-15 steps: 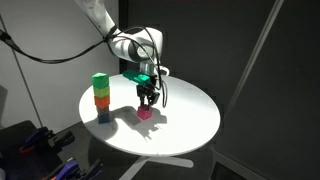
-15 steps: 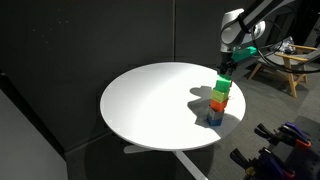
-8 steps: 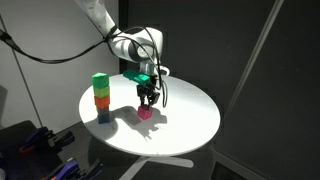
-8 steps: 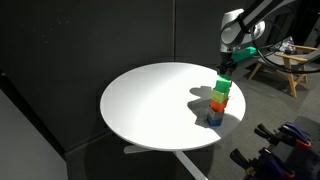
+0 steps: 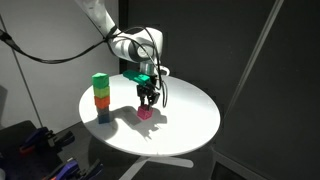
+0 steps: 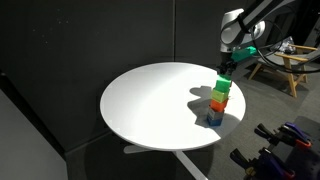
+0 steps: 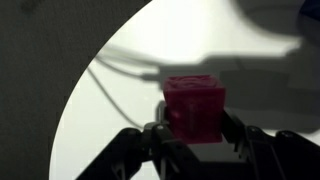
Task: Lift the pink building block and put it on the table
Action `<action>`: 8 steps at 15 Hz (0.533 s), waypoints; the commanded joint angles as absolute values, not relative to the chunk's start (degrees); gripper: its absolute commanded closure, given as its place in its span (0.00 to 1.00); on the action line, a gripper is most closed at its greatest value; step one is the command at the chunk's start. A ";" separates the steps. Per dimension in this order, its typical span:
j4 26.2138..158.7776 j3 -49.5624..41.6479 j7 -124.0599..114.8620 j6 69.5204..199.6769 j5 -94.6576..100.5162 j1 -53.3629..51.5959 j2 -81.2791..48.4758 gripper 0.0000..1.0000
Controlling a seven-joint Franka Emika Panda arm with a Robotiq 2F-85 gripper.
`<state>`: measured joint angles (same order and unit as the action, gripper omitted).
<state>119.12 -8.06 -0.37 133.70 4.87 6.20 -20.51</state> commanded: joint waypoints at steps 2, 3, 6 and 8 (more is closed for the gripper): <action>118.99 -7.81 -0.42 133.53 4.98 6.46 -20.52 0.46; 118.99 -7.81 -0.43 133.53 4.98 6.46 -20.52 0.46; 118.80 -7.82 -0.52 133.53 4.97 6.45 -20.77 0.71; 118.39 -7.84 -0.55 133.80 4.96 6.50 -21.51 0.71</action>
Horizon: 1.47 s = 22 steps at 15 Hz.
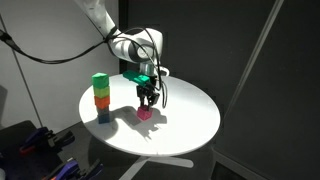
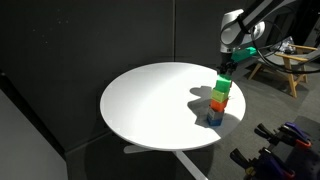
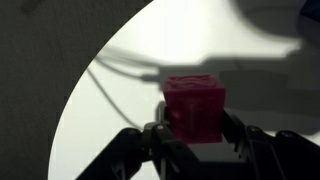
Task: Lift the pink building block and put it on the table
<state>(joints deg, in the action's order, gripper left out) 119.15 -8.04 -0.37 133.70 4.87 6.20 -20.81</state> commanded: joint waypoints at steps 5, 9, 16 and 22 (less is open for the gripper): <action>117.05 -7.89 -0.77 134.65 4.84 6.61 -23.89 0.71; 115.11 -8.10 -1.12 136.67 4.86 6.76 -27.07 0.71; 111.99 -8.50 -1.37 138.18 4.95 7.05 -31.68 0.71; 111.05 -8.72 -1.28 137.93 5.09 6.96 -33.02 0.14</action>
<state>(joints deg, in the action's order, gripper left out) 112.51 -8.58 -0.40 138.15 4.87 6.81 -32.29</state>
